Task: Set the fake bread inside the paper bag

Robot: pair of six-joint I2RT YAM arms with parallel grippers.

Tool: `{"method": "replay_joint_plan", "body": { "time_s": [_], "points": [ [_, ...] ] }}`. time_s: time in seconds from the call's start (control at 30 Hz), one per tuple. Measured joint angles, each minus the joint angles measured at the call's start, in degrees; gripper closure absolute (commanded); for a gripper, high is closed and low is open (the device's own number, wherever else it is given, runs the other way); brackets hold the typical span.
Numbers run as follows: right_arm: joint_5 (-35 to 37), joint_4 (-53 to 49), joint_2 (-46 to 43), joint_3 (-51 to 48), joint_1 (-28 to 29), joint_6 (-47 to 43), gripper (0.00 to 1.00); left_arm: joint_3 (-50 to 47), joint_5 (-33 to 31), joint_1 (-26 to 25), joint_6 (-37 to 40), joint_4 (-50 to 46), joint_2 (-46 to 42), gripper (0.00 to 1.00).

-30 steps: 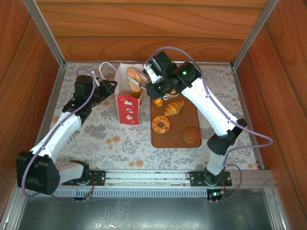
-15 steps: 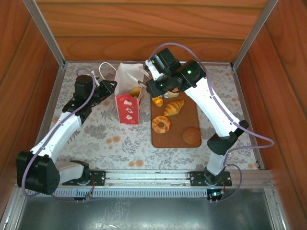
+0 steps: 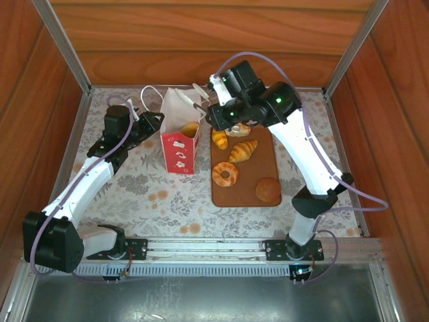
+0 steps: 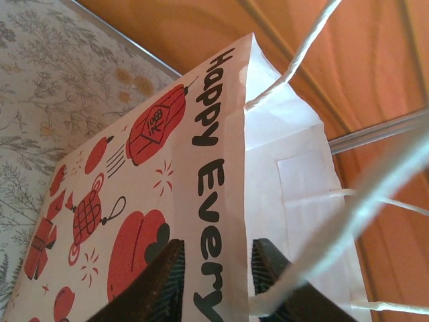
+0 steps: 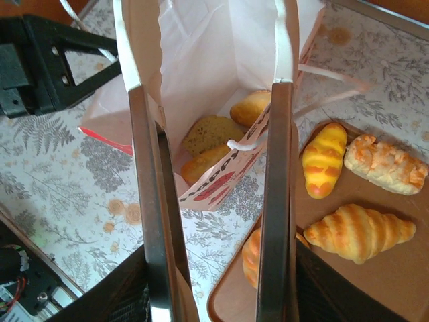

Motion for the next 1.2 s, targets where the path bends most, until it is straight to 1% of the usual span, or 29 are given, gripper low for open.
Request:
{"method": "replay_joint_plan", "body": {
  "time_s": [0.17,0.33,0.43,0.6,0.77,0.83,0.97,1.2],
  "points": [
    [-0.2,0.15,-5.62,-0.94,-3.34,1.66,0.52,0.0,-1.03,0.0,1.07,-0.02,-1.01,0.47],
    [0.07,-0.17,-14.84,-6.32,-7.98,3.61,0.52,-0.02,-2.43,0.0,2.51,0.0,-4.0,0.34],
    [0.31,-0.7,-19.45,-10.86,-10.73,4.83,0.52,-0.2,-3.91,0.0,3.72,0.04,-5.81,0.25],
    [0.94,-2.23,-24.55,-18.97,-14.67,6.75,0.51,-1.66,-7.5,0.2,5.09,0.07,-8.68,0.14],
    [0.5,-4.17,-28.79,-30.75,-16.85,8.85,0.52,-3.34,-10.73,0.44,6.25,0.02,-11.15,0.03],
    [-0.42,-4.94,-29.92,-35.56,-17.18,9.55,0.52,-3.8,-11.45,0.44,6.91,0.0,-12.07,0.0],
    [-3.23,-6.03,-30.95,-44.26,-17.22,10.91,0.52,-4.57,-11.63,0.44,8.7,0.02,-13.86,0.0],
    [-8.46,-6.03,-30.62,-51.8,-17.22,11.74,0.53,-5.35,-9.44,0.44,13.22,-0.02,-17.73,0.0]
  ]
}}
